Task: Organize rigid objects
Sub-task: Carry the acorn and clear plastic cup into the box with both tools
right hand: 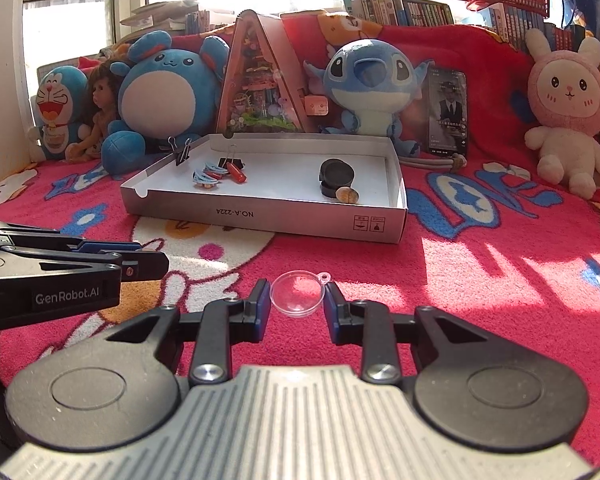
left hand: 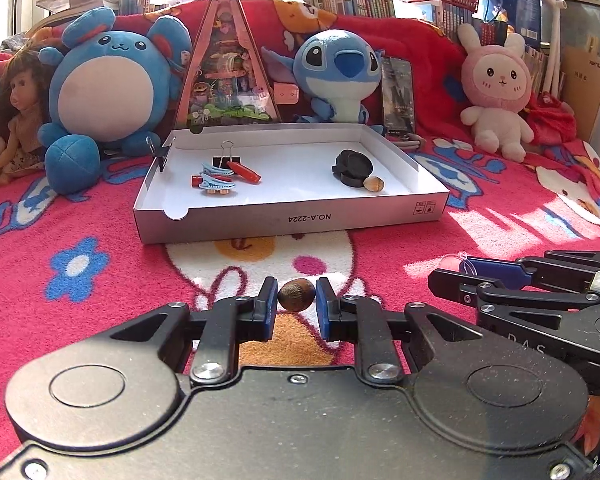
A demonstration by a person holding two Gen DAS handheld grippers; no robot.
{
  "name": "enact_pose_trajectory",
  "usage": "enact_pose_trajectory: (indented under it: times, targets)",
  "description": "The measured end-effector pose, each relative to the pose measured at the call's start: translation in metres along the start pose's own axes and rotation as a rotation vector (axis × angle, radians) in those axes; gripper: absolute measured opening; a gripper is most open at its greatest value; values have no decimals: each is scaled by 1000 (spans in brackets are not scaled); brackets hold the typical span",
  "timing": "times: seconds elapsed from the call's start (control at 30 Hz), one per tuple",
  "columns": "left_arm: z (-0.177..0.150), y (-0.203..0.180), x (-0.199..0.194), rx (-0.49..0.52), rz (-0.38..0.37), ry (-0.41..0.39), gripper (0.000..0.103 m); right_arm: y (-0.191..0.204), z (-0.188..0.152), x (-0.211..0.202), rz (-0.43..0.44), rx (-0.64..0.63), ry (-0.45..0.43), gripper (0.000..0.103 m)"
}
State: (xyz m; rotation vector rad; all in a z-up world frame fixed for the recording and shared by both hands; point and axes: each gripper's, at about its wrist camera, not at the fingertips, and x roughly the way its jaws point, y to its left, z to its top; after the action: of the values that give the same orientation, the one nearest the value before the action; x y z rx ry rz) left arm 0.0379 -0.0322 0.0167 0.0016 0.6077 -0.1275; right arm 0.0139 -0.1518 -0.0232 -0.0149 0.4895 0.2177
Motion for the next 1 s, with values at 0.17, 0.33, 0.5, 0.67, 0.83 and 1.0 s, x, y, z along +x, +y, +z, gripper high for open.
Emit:
enact_pose_trajectory:
  times: [0.17,0.33,0.5,0.67,0.83,1.0]
  targets:
    - [13,12,3,-6,20,-12,19,3,8,7,-1,16,4,35]
    - [29,26,8,-40,43,-32,19,4,21,16,-1,31,11,35]
    - [41,34,12,-57,63,-49,19,3,33,27,-6,48,9,34]
    - [49,39,18,-71,69,-47,19,4,43,33,-6,50,4,34]
    - [53,41,23,-83,71,-41,19,1,50,37,-5,60,0,34]
    - [57,43,29,-92,70,-35,19,0,55,41,-9,61,2,34]
